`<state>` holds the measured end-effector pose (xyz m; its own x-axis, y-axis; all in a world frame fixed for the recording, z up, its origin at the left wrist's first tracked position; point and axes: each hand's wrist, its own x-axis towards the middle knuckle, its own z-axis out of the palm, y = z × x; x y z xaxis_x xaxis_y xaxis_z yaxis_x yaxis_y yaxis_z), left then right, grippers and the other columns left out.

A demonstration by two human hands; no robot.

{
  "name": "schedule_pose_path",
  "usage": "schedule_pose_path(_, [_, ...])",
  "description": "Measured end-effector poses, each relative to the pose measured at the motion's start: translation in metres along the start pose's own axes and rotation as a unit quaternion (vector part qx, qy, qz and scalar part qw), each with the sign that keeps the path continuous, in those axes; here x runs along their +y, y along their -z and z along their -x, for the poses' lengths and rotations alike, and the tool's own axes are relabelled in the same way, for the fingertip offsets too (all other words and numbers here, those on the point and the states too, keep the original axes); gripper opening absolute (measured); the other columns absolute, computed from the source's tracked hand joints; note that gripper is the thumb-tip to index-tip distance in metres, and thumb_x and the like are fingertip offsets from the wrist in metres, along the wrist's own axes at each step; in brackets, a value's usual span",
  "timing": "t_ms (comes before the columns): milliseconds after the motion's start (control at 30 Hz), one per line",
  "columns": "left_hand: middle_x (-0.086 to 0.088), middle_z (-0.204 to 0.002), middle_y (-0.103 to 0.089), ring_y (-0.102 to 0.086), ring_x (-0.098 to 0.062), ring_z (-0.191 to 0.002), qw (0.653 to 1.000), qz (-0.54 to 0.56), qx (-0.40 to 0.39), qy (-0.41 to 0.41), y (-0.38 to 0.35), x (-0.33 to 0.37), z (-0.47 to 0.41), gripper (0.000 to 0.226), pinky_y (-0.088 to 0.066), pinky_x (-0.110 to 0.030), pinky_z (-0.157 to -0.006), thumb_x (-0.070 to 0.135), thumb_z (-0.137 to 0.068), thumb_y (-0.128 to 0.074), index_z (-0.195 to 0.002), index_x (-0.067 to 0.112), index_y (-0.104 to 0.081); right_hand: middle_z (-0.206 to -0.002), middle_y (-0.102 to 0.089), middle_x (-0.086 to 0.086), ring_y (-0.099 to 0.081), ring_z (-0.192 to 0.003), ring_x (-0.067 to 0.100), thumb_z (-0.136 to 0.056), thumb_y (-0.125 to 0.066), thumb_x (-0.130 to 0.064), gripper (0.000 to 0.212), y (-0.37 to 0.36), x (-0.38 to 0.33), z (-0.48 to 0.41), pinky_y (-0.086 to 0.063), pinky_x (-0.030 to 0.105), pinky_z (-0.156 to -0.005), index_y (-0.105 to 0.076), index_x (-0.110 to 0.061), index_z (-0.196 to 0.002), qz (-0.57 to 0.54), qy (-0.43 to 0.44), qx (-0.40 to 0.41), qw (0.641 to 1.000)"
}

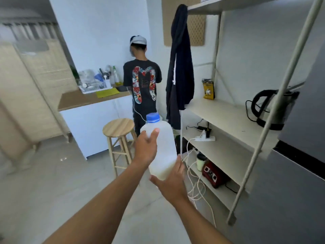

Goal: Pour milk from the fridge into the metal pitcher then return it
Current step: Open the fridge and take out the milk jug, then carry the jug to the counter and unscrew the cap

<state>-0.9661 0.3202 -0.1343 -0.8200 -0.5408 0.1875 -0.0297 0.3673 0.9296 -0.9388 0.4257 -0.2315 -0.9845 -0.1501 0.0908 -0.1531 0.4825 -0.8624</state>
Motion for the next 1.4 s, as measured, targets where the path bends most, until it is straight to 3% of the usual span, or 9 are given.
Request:
schedule_pose_path(100, [-0.003, -0.074, -0.062, -0.062, -0.025, -0.072, 0.999, -0.01, 0.042, 0.006, 0.062, -0.013, 0.013, 0.038, -0.051, -0.038, -0.074, 0.057, -0.092, -0.048, -0.083, 0.021, -0.052, -0.142, -0.03, 0.004, -0.035, -0.13, 0.025, -0.057, -0.086, -0.048, 0.12, -0.044, -0.038, 0.019, -0.042, 0.036, -0.098, -0.01, -0.016, -0.145, -0.004, 0.013, -0.007, 1.0])
schedule_pose_path(200, [-0.005, -0.08, -0.063, -0.062, -0.025, -0.076, 0.996, -0.005, 0.091, 0.024, 0.129, -0.031, 0.034, 0.037, -0.053, -0.039, -0.078, 0.055, -0.094, -0.049, -0.087, 0.019, -0.056, -0.134, -0.04, 0.0, -0.047, -0.119, 0.022, -0.055, -0.082, -0.053, 0.113, -0.082, -0.072, 0.056, -0.048, 0.033, -0.087, -0.017, -0.02, -0.141, 0.033, 0.045, -0.04, 0.998])
schedule_pose_path(367, [-0.004, -0.063, -0.055, -0.055, -0.021, -0.055, 0.981, 0.014, 0.181, 0.069, 0.249, -0.058, 0.086, 0.04, -0.048, -0.035, -0.059, 0.049, -0.093, -0.055, -0.073, 0.016, -0.047, -0.134, -0.042, -0.001, -0.05, -0.117, 0.02, -0.054, -0.077, -0.06, 0.113, -0.147, -0.125, 0.139, -0.049, 0.03, -0.089, -0.018, -0.019, -0.142, 0.055, 0.106, -0.105, 0.987])
schedule_pose_path(533, [-0.018, -0.086, -0.066, -0.065, -0.038, -0.081, 0.955, -0.033, 0.269, 0.118, 0.37, -0.083, 0.156, 0.044, -0.055, -0.049, -0.08, 0.059, -0.09, -0.052, -0.077, 0.017, -0.049, -0.126, -0.047, -0.003, -0.053, -0.11, 0.02, -0.051, -0.074, -0.064, 0.108, -0.208, -0.176, 0.237, -0.05, 0.032, -0.085, -0.024, -0.021, -0.136, 0.067, 0.159, -0.171, 0.97])
schedule_pose_path(633, [-0.024, -0.096, -0.067, -0.066, -0.041, -0.084, 0.938, -0.038, 0.312, 0.144, 0.442, -0.095, 0.204, 0.041, -0.056, -0.05, -0.081, 0.058, -0.089, -0.053, -0.079, 0.018, -0.049, -0.126, -0.048, -0.001, -0.054, -0.11, 0.022, -0.053, -0.075, -0.064, 0.106, -0.242, -0.202, 0.299, -0.051, 0.035, -0.086, -0.025, -0.02, -0.136, 0.057, 0.204, -0.222, 0.952])
schedule_pose_path(767, [-0.018, -0.082, -0.058, -0.058, -0.031, -0.067, 0.906, -0.04, 0.38, 0.179, 0.528, -0.108, 0.281, 0.049, -0.052, -0.043, -0.065, 0.052, -0.092, -0.054, -0.094, 0.002, -0.052, -0.126, -0.046, 0.001, -0.053, -0.112, 0.026, -0.055, -0.076, -0.062, 0.107, -0.283, -0.232, 0.387, -0.05, 0.039, -0.088, -0.025, -0.017, -0.137, 0.045, 0.255, -0.307, 0.916])
schedule_pose_path(867, [-0.016, -0.082, -0.055, -0.054, -0.023, -0.055, 0.883, -0.041, 0.415, 0.216, 0.578, -0.117, 0.331, 0.051, -0.045, -0.029, -0.048, 0.046, -0.096, -0.052, -0.104, -0.004, -0.051, -0.128, -0.045, 0.001, -0.051, -0.115, 0.025, -0.056, -0.075, -0.061, 0.108, -0.308, -0.248, 0.443, -0.049, 0.037, -0.088, -0.024, -0.015, -0.139, 0.027, 0.29, -0.361, 0.886])
schedule_pose_path(1033, [-0.015, -0.089, -0.058, -0.055, -0.018, -0.054, 0.83, -0.057, 0.488, 0.262, 0.647, -0.122, 0.421, 0.057, -0.039, -0.021, -0.038, 0.047, -0.096, -0.05, -0.119, -0.005, -0.051, -0.132, -0.044, -0.001, -0.05, -0.117, 0.023, -0.057, -0.075, -0.061, 0.107, -0.344, -0.271, 0.53, -0.049, 0.037, -0.085, -0.022, -0.018, -0.139, 0.007, 0.343, -0.444, 0.828])
schedule_pose_path(1400, [-0.012, -0.091, -0.058, -0.059, -0.019, -0.056, 0.693, -0.048, 0.628, 0.352, 0.754, -0.161, 0.584, 0.051, -0.041, -0.021, -0.045, 0.05, -0.095, -0.051, -0.109, 0.001, -0.052, -0.127, -0.047, 0.002, -0.055, -0.109, 0.024, -0.057, -0.074, -0.062, 0.106, -0.421, -0.296, 0.699, -0.053, 0.035, -0.078, -0.023, -0.016, -0.139, 0.006, 0.428, -0.591, 0.684])
